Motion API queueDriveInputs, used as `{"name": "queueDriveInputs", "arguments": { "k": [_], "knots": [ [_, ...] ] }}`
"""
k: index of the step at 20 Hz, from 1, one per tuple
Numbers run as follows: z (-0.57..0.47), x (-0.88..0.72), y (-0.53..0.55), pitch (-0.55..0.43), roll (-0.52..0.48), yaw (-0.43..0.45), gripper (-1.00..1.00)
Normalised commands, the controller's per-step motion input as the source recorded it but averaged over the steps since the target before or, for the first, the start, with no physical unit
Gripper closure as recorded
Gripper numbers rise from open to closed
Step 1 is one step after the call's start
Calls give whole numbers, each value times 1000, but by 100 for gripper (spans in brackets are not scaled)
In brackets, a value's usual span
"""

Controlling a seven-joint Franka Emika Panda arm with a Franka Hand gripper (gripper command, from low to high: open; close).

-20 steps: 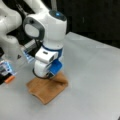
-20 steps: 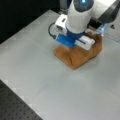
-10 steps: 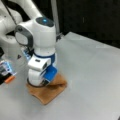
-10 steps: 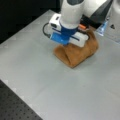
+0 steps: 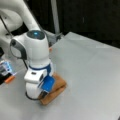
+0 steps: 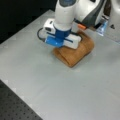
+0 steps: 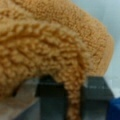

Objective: Folding a towel twice

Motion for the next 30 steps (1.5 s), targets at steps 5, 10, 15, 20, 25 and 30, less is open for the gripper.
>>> {"name": "queueDriveInputs", "arguments": {
  "k": [5, 10, 15, 20, 25, 30],
  "knots": [
    [-122, 83, -182, -97, 76, 147, 100],
    [-90, 98, -209, -75, 104, 95, 100],
    [-112, 130, -241, -64, 125, 55, 100],
    [-67, 116, -223, -64, 138, 50, 100],
    [-76, 102, -238, -66, 135, 39, 100],
    [-86, 51, -207, -59, 114, -6, 100]
  ]
}}
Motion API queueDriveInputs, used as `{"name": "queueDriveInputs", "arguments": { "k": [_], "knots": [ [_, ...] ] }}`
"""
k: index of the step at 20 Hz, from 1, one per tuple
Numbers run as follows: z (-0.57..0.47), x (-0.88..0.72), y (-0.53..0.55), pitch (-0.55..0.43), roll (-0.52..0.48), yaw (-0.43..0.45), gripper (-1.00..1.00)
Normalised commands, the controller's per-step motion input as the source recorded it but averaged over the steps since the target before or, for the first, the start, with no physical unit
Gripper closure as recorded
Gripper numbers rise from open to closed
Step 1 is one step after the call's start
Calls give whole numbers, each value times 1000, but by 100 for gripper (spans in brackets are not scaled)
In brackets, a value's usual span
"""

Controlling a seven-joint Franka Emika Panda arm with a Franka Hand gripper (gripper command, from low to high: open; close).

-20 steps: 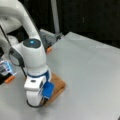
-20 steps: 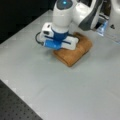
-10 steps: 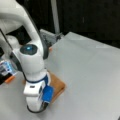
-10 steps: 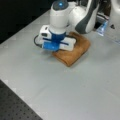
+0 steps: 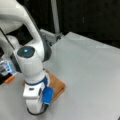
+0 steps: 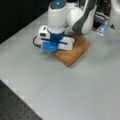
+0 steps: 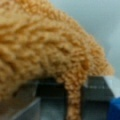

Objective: Folding a towel twice

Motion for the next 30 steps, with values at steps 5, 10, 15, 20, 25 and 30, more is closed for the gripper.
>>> {"name": "queueDriveInputs", "arguments": {
  "k": [5, 10, 15, 20, 25, 30],
  "knots": [
    [-77, 2, -173, -44, 73, -59, -100],
    [-64, -37, -120, -16, 54, -120, -100],
    [-10, -115, 33, 54, 39, -143, -100],
    [45, -159, 112, 95, -8, -88, -100],
    [194, -209, 122, 146, -90, -43, -100],
    [211, -183, 100, 132, -150, 5, -100]
  ]
}}
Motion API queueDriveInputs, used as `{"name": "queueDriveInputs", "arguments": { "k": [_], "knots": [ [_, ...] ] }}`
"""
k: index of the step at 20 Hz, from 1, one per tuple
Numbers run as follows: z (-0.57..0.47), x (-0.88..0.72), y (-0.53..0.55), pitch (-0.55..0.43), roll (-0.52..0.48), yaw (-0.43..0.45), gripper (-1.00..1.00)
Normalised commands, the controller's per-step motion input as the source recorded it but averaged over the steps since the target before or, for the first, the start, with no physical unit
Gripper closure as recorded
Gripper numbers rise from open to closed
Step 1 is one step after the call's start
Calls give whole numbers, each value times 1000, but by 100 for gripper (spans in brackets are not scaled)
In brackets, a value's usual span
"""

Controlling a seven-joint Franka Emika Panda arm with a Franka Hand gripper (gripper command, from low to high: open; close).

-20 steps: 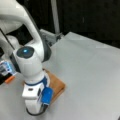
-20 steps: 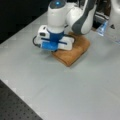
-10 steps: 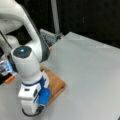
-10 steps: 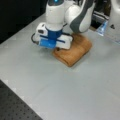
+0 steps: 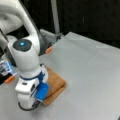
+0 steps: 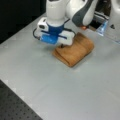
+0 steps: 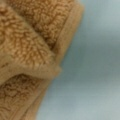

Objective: Folding a towel twice

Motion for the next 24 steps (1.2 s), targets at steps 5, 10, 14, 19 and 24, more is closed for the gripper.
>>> {"name": "queueDriveInputs", "arguments": {
  "k": [5, 10, 14, 19, 24],
  "knots": [
    [147, -150, 98, 138, -172, 2, -100],
    [258, -193, 171, 146, -72, -58, -100],
    [288, -229, 367, 22, 260, -155, -100],
    [190, -230, 477, -55, 245, -202, -100],
    [10, -222, 469, -114, 250, -240, -100]
  ]
}}
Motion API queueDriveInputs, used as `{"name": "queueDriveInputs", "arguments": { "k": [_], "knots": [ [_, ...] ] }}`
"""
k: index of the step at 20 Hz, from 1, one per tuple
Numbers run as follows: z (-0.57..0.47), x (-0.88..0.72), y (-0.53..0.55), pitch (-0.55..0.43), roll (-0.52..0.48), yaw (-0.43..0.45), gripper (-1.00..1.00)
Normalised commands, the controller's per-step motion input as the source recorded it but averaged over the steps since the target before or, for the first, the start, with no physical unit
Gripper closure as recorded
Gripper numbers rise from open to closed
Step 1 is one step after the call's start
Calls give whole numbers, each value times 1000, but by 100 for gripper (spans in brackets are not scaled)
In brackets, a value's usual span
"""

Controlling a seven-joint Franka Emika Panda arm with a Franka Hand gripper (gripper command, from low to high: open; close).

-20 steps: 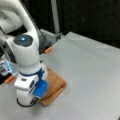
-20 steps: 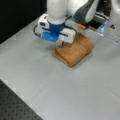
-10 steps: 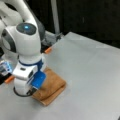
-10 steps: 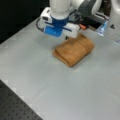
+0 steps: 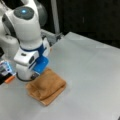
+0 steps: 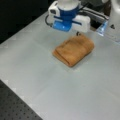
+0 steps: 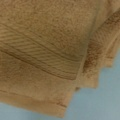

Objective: Folding a towel twice

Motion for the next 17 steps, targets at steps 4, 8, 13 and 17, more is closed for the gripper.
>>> {"name": "queueDriveInputs", "arguments": {
  "k": [4, 8, 13, 17],
  "knots": [
    [-16, -183, 453, -90, 117, -308, -100],
    [0, -134, 488, -63, 20, -269, -100],
    [-14, -127, 340, -58, -46, -223, -100],
    [-40, -131, 183, -76, -98, -163, -100]
  ]
}}
